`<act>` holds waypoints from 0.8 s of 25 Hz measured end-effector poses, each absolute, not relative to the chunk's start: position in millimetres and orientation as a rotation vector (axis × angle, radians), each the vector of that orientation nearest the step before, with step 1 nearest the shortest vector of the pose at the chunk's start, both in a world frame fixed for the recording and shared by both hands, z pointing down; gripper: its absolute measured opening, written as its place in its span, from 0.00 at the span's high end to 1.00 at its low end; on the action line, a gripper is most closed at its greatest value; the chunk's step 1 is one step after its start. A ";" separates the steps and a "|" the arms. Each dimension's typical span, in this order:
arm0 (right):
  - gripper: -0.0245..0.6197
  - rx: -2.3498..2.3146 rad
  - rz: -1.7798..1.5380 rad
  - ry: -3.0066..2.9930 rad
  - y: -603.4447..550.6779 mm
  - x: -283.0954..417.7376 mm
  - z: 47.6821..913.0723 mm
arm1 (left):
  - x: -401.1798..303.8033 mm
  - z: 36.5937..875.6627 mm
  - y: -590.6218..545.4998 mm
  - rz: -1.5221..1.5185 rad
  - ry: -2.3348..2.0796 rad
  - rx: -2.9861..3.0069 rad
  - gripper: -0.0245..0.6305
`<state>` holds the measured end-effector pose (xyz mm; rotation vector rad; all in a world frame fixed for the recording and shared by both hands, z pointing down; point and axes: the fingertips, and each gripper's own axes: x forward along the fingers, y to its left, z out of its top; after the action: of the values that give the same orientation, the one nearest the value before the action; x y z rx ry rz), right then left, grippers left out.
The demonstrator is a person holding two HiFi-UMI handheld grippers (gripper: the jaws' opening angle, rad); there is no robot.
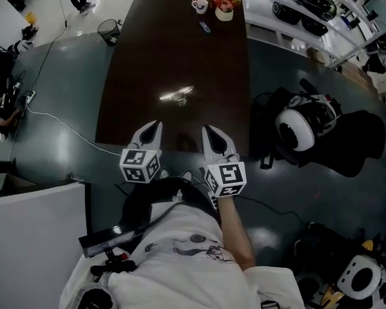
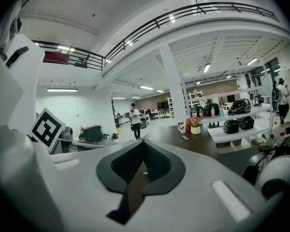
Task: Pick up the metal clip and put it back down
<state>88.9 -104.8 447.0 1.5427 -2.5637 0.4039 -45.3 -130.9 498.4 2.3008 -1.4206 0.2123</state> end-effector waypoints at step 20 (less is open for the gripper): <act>0.96 1.622 0.403 -2.452 -182.5 71.5 451.2 | -48.0 512.0 -210.3 0.236 -1.314 2.329 0.96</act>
<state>71.5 -182.5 451.2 1.6223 -2.4520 0.4029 -48.0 -210.3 512.0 2.3294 -1.3142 0.2356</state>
